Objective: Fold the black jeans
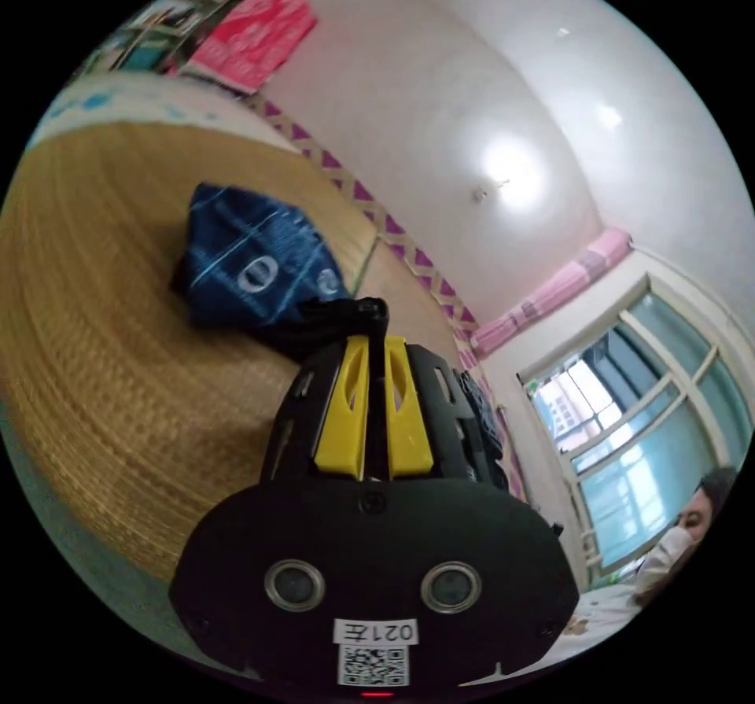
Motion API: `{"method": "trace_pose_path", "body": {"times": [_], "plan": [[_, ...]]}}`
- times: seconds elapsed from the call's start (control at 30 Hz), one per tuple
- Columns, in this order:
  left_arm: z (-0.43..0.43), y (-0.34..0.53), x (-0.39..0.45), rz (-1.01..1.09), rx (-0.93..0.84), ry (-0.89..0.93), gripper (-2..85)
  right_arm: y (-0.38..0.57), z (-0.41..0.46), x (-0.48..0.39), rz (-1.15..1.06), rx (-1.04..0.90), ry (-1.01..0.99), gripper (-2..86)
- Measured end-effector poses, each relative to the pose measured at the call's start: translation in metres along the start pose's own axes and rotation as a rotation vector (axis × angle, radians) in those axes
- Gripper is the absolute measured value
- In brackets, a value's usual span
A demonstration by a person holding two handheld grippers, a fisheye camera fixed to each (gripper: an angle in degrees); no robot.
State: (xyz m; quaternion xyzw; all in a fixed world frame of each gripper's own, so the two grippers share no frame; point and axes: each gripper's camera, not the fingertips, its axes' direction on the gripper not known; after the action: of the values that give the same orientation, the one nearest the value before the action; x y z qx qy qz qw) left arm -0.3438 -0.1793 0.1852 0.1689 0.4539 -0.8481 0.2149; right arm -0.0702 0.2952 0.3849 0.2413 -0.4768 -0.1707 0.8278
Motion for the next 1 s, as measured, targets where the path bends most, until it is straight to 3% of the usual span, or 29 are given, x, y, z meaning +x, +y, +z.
{"method": "trace_pose_path", "body": {"times": [0.2,0.37,0.5,0.57,0.63,0.83,1.0], "plan": [[0.061,0.083,0.25,0.403,-0.095,0.022,0.0,-0.001,-0.022,0.046,0.089,0.036,-0.142,1.0],[0.204,0.258,0.406,0.652,-0.271,0.097,0.5,0.009,-0.046,0.089,0.178,0.137,-0.275,0.3],[0.332,0.399,0.441,0.681,-0.433,0.065,0.7,0.009,-0.062,0.098,0.159,0.178,-0.27,-0.1],[0.417,0.49,0.432,0.702,-0.596,-0.034,0.5,0.009,-0.067,0.104,0.164,0.187,-0.279,-0.2],[0.441,0.531,0.424,0.702,-0.623,-0.032,0.4,0.008,-0.07,0.114,0.18,0.198,-0.302,-0.2],[0.429,0.579,0.46,0.741,-0.474,0.035,0.7,0.003,-0.08,0.134,0.193,0.224,-0.313,0.0],[0.489,0.634,0.437,0.682,-0.663,0.009,3.1,-0.002,-0.095,0.152,0.257,0.272,-0.246,2.9]]}}
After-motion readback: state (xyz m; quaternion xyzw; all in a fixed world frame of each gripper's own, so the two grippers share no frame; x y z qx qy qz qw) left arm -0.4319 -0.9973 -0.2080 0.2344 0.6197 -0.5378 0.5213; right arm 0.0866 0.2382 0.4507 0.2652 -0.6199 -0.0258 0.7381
